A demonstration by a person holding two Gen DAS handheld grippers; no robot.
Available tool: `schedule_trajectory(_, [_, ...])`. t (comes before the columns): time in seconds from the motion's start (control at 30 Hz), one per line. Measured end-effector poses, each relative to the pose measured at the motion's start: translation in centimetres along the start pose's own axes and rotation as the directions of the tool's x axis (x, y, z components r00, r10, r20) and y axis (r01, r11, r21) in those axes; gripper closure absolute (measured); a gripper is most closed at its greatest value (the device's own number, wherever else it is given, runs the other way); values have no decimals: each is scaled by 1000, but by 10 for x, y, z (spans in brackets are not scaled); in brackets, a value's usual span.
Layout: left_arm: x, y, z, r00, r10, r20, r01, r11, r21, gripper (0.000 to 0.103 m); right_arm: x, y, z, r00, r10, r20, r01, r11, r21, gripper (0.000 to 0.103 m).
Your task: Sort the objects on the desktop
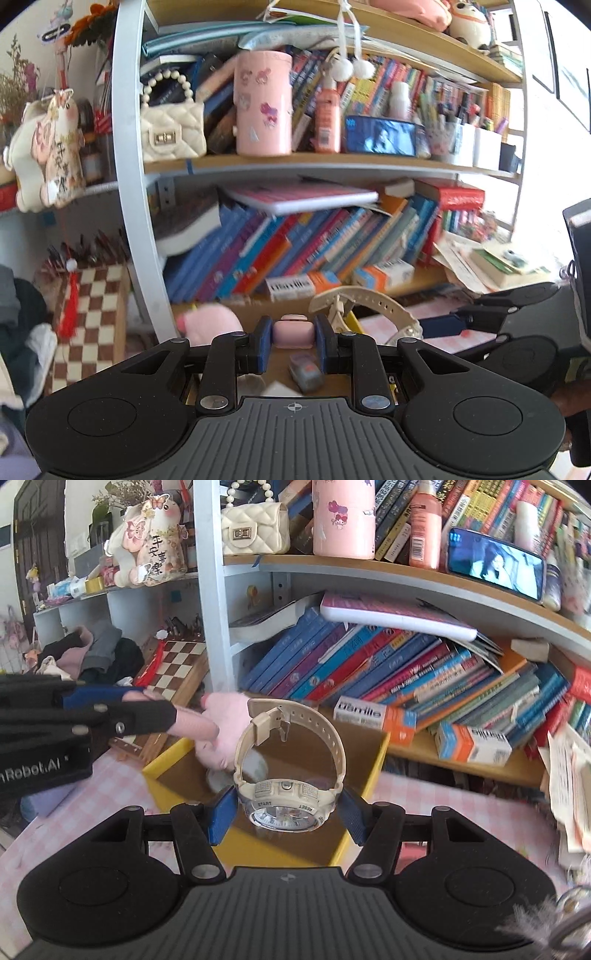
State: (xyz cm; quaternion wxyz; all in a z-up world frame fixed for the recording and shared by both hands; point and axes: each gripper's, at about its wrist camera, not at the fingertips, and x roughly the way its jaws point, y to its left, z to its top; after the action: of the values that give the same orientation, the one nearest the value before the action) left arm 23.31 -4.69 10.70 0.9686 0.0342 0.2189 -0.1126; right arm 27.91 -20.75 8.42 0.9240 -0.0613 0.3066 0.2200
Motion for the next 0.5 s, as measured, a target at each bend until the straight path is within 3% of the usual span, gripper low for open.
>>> schedule_trajectory(0.23, [37,9,9,998,57,-30,-58,998,-13,80,43,-7,10,997,7,-71,-10,998,-55,45])
schedule_trajectory(0.5, [90,14,-10,983,116,-139,-119,993,-15,80,101,0,7,986,3,-164,-30,986,-166,45])
